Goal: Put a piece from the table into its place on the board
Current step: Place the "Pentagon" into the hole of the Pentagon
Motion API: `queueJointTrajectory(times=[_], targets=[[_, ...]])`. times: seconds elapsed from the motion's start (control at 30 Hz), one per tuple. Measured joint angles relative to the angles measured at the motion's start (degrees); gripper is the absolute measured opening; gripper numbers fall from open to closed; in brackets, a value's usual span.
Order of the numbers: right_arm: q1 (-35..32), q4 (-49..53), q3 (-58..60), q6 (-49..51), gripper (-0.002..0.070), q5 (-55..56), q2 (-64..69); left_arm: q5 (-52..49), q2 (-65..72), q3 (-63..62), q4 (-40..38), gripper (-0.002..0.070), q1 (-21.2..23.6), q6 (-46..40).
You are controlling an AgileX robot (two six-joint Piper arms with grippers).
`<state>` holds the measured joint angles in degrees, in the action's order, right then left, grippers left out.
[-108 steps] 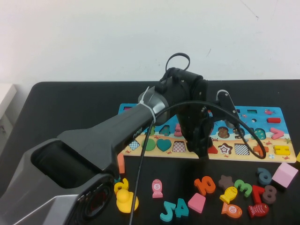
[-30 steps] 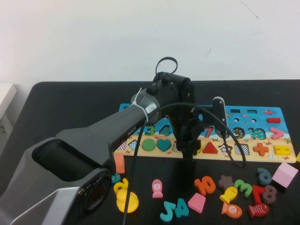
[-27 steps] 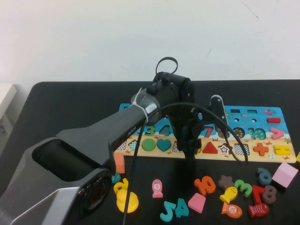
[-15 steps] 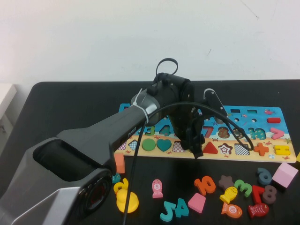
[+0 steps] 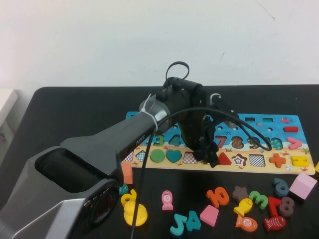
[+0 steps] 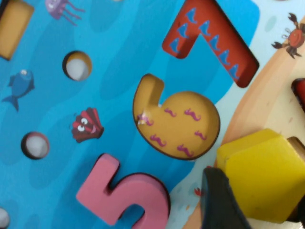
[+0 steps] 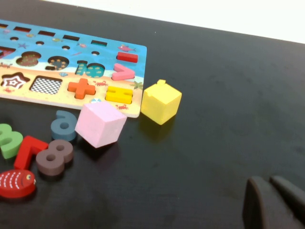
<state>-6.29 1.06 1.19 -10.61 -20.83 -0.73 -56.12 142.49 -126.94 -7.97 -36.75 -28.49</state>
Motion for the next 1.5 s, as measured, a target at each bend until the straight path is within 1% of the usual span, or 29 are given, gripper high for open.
queueJointTrajectory(times=[0.3, 0.53, 0.67, 0.8, 0.9, 1.1, 1.5], targets=[[0.0, 0.0, 0.0, 0.0, 0.0019, 0.0, 0.0, 0.0, 0.0, 0.0, -0.2, 0.0303, 0.0, 6.0], [0.0, 0.0, 0.0, 0.0, 0.0019, 0.0, 0.0, -0.79, 0.0, -0.31, -2.89, 0.0303, 0.05, 8.79], [0.0, 0.0, 0.0, 0.0, 0.0019, 0.0, 0.0, -0.93, 0.0, -0.44, -3.13, 0.0303, 0.05, 15.31], [0.0, 0.0, 0.0, 0.0, 0.0018, 0.0, 0.0, -0.93, 0.0, -0.47, -2.79, 0.0303, 0.05, 24.24], [0.0, 0.0, 0.0, 0.0, 0.0019, 0.0, 0.0, -0.83, 0.0, -0.47, -2.71, 0.0303, 0.05, 28.49], [0.0, 0.0, 0.0, 0.0, 0.0018, 0.0, 0.0, -1.28, 0.0, -0.47, -2.71, 0.0303, 0.05, 31.95], [0.0, 0.0, 0.0, 0.0, 0.0019, 0.0, 0.0, -2.85, 0.0, -0.57, -3.12, 0.0303, 0.05, 34.48]])
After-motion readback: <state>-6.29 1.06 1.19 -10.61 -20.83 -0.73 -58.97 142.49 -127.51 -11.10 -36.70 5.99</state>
